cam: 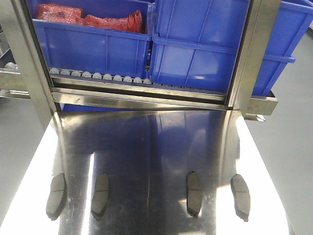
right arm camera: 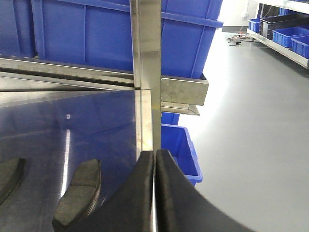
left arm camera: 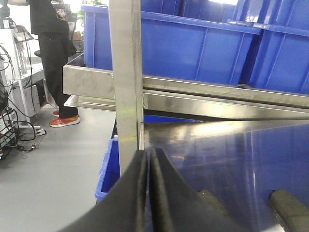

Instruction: Move and align brake pads A on conveyor

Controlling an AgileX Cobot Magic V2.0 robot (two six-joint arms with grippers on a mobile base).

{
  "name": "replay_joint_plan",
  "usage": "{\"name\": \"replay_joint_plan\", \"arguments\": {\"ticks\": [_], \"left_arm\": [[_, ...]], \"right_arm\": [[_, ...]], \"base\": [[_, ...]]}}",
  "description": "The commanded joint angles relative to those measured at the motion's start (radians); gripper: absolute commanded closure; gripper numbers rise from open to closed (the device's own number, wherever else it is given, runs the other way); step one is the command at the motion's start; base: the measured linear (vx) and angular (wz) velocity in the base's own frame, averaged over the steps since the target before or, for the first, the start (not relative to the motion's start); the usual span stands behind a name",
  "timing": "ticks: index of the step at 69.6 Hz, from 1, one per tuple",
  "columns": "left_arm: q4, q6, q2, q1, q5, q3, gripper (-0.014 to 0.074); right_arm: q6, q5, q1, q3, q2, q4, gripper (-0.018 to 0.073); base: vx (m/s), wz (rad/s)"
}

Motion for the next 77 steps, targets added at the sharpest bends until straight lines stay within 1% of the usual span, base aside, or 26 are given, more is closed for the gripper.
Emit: {"name": "replay_joint_plan", "arguments": {"ticks": [1,61,69,77], "left_arm": [[-0.006,-0.003,-0.015,-0.001,-0.072,0.017,0.0602],[-0.006,-0.003,-0.015,-0.001,-0.073,0.017,0.0602],[-0.008,-0.006,-0.015,-0.001,-0.111,0.007,0.0602],[-0.008,-0.006,-0.015,-0.001,-0.234,0.007,0.0602]], "right_arm": [[-0.009,-0.074,-0.001,0.011,-0.013,-0.007,0.0566],[-0.009,-0.074,-0.001,0.011,-0.013,-0.007,0.0566],[-0.009,-0.074,-0.001,0.011,-0.013,-0.007,0.0566],[-0.009,-0.074,-0.001,0.011,-0.013,-0.007,0.0566]], "base": [[0.0,0.0],[0.0,0.0],[0.0,0.0],[0.0,0.0]]}}
